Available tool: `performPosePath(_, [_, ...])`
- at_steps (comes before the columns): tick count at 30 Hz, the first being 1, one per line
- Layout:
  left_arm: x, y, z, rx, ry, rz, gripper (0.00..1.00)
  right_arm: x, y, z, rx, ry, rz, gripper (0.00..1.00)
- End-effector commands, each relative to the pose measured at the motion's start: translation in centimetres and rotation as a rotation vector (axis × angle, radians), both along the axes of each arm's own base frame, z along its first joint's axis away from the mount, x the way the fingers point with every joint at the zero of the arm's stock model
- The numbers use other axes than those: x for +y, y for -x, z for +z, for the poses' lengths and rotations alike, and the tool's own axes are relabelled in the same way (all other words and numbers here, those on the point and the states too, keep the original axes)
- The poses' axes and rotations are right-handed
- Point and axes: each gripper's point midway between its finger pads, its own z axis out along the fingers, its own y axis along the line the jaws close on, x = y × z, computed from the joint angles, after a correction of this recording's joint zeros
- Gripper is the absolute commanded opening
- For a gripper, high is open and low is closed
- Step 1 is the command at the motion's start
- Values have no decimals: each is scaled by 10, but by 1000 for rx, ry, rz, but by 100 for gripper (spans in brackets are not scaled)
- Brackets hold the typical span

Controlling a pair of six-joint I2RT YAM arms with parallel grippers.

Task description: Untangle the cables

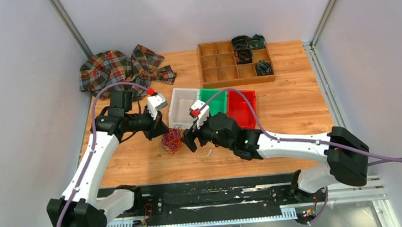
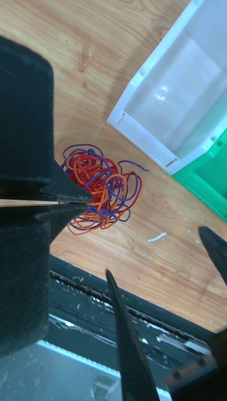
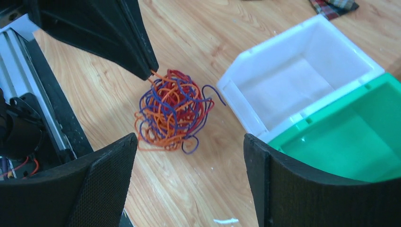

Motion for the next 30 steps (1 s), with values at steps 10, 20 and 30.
performPosePath(10, [-16,30,59,54,127,26,1,41,-9,53,-104,-183,23,82])
performPosePath(20, [-27,43,80,58,177,-11,1,49,-13,47,-95,-197,13,80])
performPosePath(30, [-40,57,115,97,282,-51,1,57,-20,49,-103,-257,-11,78])
